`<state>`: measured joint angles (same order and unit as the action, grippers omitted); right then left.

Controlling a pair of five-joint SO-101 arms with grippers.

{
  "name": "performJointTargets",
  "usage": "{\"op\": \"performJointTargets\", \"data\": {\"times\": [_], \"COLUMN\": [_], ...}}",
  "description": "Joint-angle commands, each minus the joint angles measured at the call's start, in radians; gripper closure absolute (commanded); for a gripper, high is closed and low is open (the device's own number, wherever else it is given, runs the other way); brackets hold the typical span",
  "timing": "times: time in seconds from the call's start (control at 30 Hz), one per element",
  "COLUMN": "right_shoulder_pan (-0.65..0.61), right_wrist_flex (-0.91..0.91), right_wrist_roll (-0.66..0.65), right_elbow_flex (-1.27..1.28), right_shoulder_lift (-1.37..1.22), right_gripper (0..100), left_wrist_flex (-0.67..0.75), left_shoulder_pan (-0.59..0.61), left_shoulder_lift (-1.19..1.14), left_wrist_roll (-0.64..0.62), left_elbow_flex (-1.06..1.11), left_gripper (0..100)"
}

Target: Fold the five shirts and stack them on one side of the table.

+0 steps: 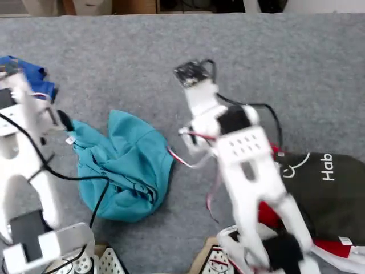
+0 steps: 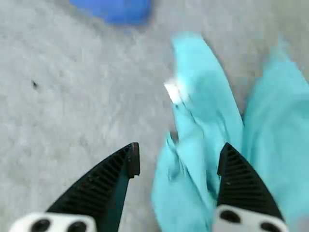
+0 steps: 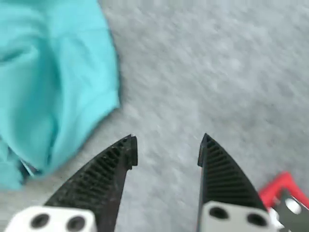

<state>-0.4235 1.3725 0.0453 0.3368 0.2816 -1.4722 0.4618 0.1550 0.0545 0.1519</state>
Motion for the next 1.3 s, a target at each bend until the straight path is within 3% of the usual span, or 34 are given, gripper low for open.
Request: {"op": "performJointTargets", "data": {"times": [0.0,0.27,0.57,0.77,1.1,1.27], "right_shoulder_pan": [-0.031,-0.091,-0.142,-0.162,-0.228,-0.222], "right_wrist_flex": [0.0,0.175,0.245,0.269,0.176,0.169], "right_wrist_roll": [0.066,0.106,0.1,0.011,0.015,0.015], "right_elbow_flex": [-0.225,-0.65,-0.96,-1.027,-1.056,-1.064], "right_shoulder_lift": [-0.252,-0.631,-0.901,-0.989,-1.15,-1.175], "right_gripper": [79.6,91.2,85.3,85.3,85.3,85.4], "left_wrist_flex": [0.098,0.219,0.19,0.075,0.135,0.149], "left_shoulder_pan": [0.025,0.028,0.029,0.025,0.005,-0.023], "left_shoulder_lift": [-0.087,-0.394,-0.599,-0.611,-0.642,-0.743], "left_wrist_roll": [-0.014,-0.267,-0.325,-0.321,-0.331,-0.414], "left_elbow_flex": [0.002,-0.089,-0.331,-0.528,-0.525,-0.549], "left_gripper": [74,74,73,74,74,75]}}
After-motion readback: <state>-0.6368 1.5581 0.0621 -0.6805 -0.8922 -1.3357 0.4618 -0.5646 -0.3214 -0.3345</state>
